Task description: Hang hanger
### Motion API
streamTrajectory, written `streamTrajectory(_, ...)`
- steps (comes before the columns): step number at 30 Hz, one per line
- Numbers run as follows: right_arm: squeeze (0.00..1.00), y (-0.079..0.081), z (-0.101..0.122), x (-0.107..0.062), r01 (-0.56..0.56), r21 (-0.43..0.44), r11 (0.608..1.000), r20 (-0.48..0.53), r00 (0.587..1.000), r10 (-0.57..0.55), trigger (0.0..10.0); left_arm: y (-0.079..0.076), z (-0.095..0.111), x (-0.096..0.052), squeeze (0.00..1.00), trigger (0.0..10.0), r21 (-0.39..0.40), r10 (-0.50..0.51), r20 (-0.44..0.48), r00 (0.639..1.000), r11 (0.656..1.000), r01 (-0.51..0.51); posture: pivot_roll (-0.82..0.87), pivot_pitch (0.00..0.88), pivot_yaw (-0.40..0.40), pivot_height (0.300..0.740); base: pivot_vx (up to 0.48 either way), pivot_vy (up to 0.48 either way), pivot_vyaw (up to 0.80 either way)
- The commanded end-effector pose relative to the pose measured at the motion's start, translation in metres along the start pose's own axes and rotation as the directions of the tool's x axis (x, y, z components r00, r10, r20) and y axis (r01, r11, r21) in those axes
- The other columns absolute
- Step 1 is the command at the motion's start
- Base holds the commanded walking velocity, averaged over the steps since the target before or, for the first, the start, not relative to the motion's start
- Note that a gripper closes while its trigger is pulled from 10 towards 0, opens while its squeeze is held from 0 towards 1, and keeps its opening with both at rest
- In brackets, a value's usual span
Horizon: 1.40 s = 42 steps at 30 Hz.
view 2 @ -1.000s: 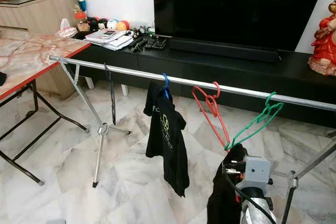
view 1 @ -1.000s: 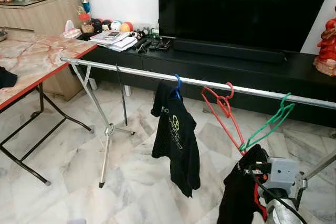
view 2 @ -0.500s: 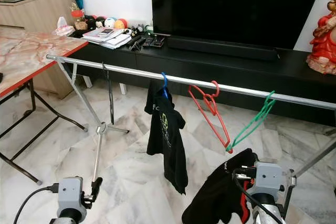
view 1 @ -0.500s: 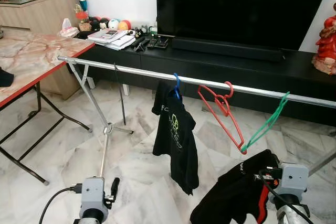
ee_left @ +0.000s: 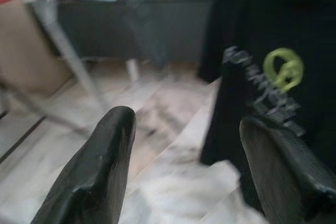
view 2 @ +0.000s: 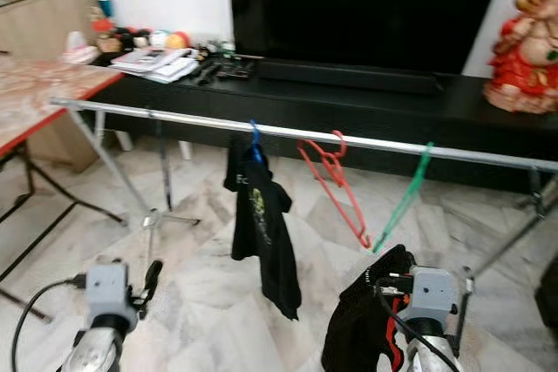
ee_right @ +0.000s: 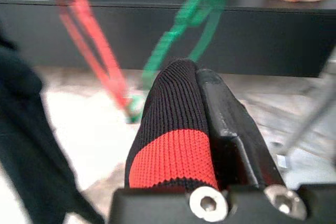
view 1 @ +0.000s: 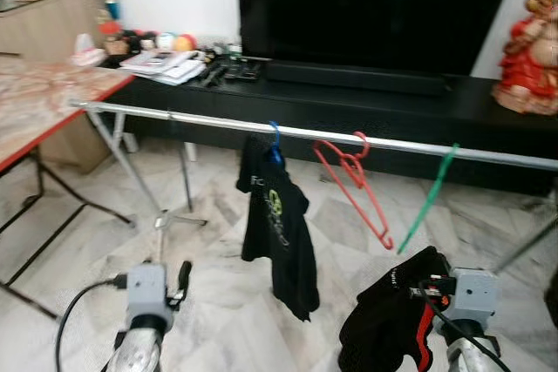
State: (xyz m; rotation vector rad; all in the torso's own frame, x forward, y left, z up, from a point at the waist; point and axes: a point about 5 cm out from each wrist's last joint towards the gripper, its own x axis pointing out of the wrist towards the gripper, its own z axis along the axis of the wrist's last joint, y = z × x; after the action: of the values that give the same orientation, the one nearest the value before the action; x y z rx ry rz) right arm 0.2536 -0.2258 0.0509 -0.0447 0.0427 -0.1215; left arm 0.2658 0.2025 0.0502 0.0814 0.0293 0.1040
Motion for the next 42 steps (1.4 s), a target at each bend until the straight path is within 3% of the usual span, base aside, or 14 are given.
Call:
streamTrajectory(1,0.00,-0.005,0.004,0.003,0.026,0.005,1.000,0.018,1.000,-0.026,10.0,0.000,-0.005,-0.003,0.00,10.0,-0.008,0.001,-0.035,0.999,1.000,-0.001,0.03,0.000,0.006,0.740,0.000,0.000,-0.76)
streamTrajectory(10,0.00,0.006,0.002,0.004,-0.058,-0.022,0.998,0.000,0.998,0.058,10.0,0.000,-0.006,-0.002,0.00,10.0,-0.026,0.031,-0.055,0.998,0.999,-0.032,0.01,0.000,-0.007,0.740,0.000,0.000,0.00)
streamTrajectory(17,0.00,-0.004,-0.029,-0.008,-0.052,-0.047,0.998,-0.141,0.989,0.045,10.0,-0.004,-0.003,-0.001,0.00,10.0,-0.032,0.025,-0.048,0.999,0.999,-0.026,0.03,0.000,0.004,0.740,0.000,0.000,0.00)
streamTrajectory(24,0.00,0.008,-0.024,-0.008,-0.086,-0.043,0.995,-0.090,0.993,0.082,10.0,0.008,0.002,0.001,0.00,10.0,-0.021,0.045,-0.035,0.998,0.999,-0.046,0.03,0.000,0.022,0.740,0.000,0.000,0.00)
streamTrajectory(42,0.00,0.010,-0.020,-0.006,-0.093,-0.054,0.994,-0.062,0.994,0.090,10.0,0.004,0.005,0.003,0.00,10.0,-0.039,0.036,-0.034,0.999,0.999,-0.037,0.03,0.000,0.027,0.740,0.000,0.000,0.00)
